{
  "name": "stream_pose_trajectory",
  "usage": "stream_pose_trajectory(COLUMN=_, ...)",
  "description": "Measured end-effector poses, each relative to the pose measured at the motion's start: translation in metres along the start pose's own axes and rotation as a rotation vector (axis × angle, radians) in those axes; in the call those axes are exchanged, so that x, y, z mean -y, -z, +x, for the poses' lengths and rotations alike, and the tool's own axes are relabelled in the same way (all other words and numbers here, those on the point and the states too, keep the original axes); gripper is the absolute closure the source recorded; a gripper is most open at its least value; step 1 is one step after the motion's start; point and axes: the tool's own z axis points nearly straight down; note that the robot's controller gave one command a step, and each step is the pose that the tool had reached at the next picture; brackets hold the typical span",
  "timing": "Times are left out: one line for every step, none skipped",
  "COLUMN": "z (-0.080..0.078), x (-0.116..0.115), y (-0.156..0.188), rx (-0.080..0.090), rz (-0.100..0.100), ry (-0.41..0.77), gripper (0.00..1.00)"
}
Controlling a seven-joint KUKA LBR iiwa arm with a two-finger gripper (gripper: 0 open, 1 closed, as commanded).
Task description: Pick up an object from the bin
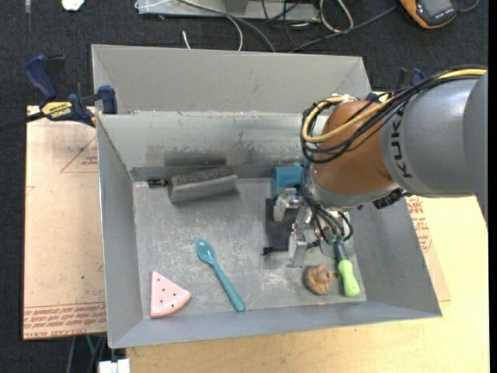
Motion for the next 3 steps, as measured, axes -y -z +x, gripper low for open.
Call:
stream_pose_trajectory(z=-0.044, x=-0.010, y=-0.024, rx=0.002, rz=-0.001, ry=0.653, gripper=1.00)
stream_pose_trajectory(z=-0.044, x=-0.010, y=-0.024, rx=0.002, rz=-0.001, ry=0.651, gripper=1.00)
stream_pose_trajectory(z=-0.032, x=0.008, y=0.021, rx=0.006, rz=-0.001, ry=0.631, gripper=1.00)
